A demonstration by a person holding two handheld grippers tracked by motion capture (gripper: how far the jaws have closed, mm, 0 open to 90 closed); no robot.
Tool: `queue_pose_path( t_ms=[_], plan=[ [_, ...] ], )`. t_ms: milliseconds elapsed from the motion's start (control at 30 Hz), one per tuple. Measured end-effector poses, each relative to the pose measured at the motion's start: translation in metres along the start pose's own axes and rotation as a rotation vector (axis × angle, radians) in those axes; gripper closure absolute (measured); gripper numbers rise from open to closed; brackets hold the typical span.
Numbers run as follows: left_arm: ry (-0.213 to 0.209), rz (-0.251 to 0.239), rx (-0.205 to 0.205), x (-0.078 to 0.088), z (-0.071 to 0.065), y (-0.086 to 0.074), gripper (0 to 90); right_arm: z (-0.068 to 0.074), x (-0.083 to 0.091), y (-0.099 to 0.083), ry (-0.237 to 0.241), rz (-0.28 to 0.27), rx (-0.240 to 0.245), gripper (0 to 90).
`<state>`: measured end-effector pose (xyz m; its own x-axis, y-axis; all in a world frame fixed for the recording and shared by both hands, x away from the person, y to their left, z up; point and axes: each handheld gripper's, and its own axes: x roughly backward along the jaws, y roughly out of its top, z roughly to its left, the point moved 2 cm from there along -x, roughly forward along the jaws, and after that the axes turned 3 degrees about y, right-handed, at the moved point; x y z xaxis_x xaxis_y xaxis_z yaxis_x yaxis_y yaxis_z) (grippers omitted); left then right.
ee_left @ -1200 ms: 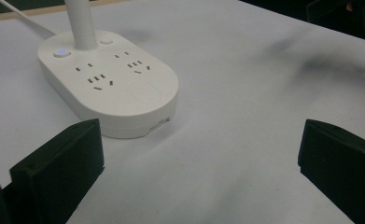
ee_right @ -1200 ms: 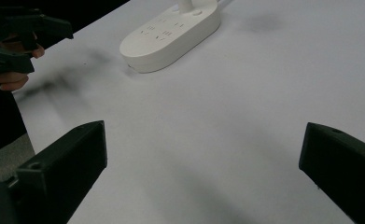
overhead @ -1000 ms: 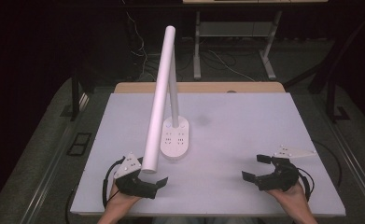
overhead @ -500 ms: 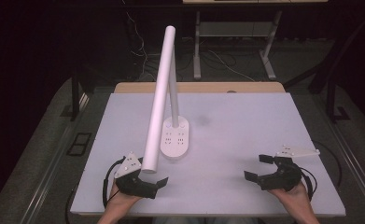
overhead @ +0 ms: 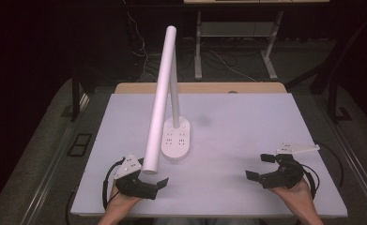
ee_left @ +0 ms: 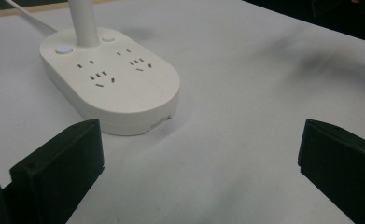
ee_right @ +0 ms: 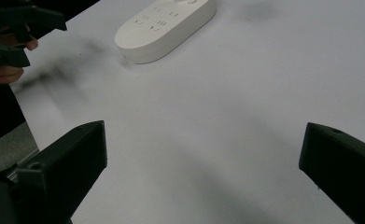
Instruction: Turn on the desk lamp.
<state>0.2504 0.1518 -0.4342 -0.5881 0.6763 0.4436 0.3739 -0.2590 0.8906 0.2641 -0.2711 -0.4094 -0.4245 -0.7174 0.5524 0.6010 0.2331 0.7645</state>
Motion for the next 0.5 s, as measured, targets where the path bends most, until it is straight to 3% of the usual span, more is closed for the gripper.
queue_pose_path(
  t_ms=[500],
  plan=[
    [0.005, 0.009, 0.000, -0.001, 0.001, -0.001, 0.0, 0.002, -0.007, 0.022, 0.042, 0.031, 0.026, 0.5]
  ],
)
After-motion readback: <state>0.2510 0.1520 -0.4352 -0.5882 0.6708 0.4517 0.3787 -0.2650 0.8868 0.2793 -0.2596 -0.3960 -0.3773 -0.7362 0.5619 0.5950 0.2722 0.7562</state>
